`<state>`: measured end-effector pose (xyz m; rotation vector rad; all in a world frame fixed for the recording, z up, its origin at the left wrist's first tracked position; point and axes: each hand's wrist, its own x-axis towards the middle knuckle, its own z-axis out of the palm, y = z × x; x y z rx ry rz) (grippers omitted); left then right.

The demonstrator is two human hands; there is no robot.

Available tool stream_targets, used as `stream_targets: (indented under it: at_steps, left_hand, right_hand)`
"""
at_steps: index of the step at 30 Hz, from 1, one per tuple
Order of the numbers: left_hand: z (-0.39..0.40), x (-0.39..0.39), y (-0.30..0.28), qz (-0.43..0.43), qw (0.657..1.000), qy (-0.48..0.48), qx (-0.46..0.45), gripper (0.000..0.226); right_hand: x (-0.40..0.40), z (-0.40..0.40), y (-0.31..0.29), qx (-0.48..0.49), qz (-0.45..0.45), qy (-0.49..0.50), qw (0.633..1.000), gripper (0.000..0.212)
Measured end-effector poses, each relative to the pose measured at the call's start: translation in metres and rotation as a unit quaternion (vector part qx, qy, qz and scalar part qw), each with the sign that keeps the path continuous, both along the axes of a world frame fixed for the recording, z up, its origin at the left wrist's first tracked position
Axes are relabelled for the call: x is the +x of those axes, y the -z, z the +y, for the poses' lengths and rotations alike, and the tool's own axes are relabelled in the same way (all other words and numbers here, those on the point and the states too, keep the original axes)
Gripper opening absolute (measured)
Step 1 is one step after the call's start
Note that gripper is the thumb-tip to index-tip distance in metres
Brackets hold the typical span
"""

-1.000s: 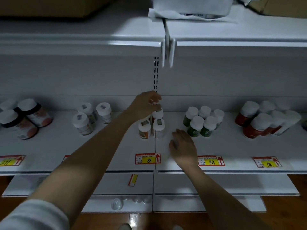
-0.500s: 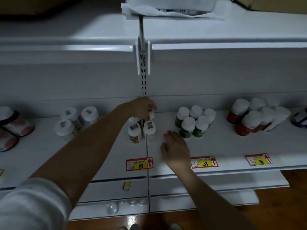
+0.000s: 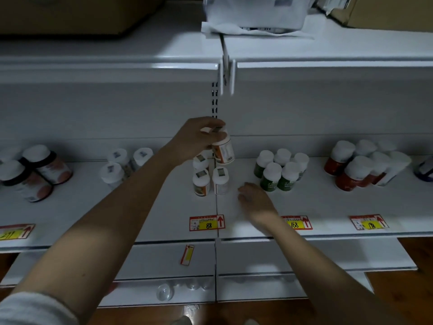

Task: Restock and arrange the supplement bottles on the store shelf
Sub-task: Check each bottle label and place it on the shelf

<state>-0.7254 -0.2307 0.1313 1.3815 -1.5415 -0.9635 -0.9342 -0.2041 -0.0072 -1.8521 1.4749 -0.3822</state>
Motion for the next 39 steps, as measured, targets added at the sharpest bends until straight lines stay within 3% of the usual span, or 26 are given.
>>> stream_targets:
  at_steps: [2, 4, 8, 11, 13, 18, 27, 33, 39]
  left_hand:
    - [0.021, -0.001, -0.005, 0.058, 0.998, 0.003, 0.019, 0.034]
    - [0.039, -0.002, -0.008, 0.109, 0.994, 0.0, 0.027, 0.031]
    - [0.069, -0.001, -0.014, 0.189, 0.98, -0.043, 0.034, 0.017]
    - [0.086, 0.003, -0.022, 0.2, 0.978, -0.06, 0.011, 0.011]
    - [0.096, 0.007, -0.027, 0.173, 0.983, -0.055, 0.005, 0.014]
    - [0.114, 0.01, -0.03, 0.14, 0.989, -0.047, 0.012, 0.019]
    - [0.125, 0.008, -0.023, 0.156, 0.985, -0.068, 0.032, 0.019]
    - [0.124, -0.002, -0.014, 0.151, 0.984, -0.076, 0.049, 0.02]
    - [0.132, -0.013, -0.015, 0.058, 0.996, -0.056, 0.036, 0.035]
  right_hand:
    - [0.002, 0.0, -0.027, 0.029, -0.053, 0.001, 0.998, 0.035]
    - [0.007, 0.009, -0.057, 0.046, -0.168, 0.029, 0.984, 0.025]
    - [0.016, 0.039, -0.102, 0.154, -0.451, 0.045, 0.878, 0.026]
    - [0.02, 0.061, -0.116, 0.206, -0.555, 0.034, 0.806, 0.037]
    - [0.023, 0.072, -0.12, 0.214, -0.582, 0.029, 0.784, 0.039]
    - [0.028, 0.091, -0.116, 0.174, -0.537, -0.004, 0.826, 0.038]
    - [0.031, 0.099, -0.112, 0.169, -0.533, 0.001, 0.829, 0.046]
    - [0.027, 0.093, -0.114, 0.173, -0.475, -0.029, 0.862, 0.06]
    - [0.02, 0.091, -0.119, 0.122, -0.452, 0.016, 0.884, 0.049]
